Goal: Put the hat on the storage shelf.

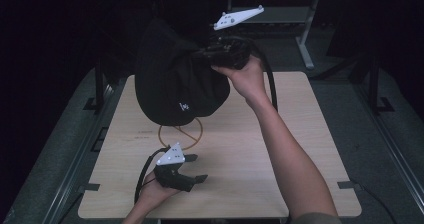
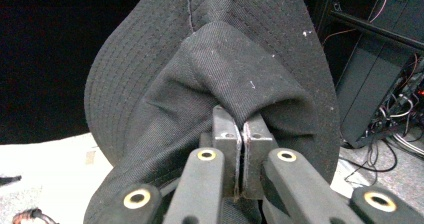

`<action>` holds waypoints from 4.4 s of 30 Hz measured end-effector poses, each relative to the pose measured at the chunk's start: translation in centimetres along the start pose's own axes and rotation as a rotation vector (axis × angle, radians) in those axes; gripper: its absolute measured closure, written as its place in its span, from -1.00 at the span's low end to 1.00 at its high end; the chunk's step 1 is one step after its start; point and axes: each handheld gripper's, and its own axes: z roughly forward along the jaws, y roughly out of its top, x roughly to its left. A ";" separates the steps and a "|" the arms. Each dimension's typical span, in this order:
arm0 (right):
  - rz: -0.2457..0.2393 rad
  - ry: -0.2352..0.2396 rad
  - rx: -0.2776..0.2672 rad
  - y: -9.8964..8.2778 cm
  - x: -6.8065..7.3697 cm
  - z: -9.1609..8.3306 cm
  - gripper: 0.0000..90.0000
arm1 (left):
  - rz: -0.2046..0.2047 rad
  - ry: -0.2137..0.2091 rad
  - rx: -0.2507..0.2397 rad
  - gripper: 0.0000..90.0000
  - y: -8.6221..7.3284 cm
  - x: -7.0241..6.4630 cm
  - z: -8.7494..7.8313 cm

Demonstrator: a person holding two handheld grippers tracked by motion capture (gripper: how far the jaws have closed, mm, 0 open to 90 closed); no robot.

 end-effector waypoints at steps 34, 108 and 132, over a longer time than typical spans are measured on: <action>0.038 0.030 0.072 2.5 -1.5 7.1 0.94 | 0.028 -0.025 0.024 -0.47 0.0 -0.4 0.4; 0.282 -0.064 0.120 -11.3 -3.1 -2.5 -0.49 | 0.018 0.002 0.017 -0.51 0.1 -0.4 1.0; 0.331 -0.099 0.117 -15.6 -2.6 -6.0 -0.52 | 0.019 0.003 0.028 -0.52 0.1 -0.3 0.9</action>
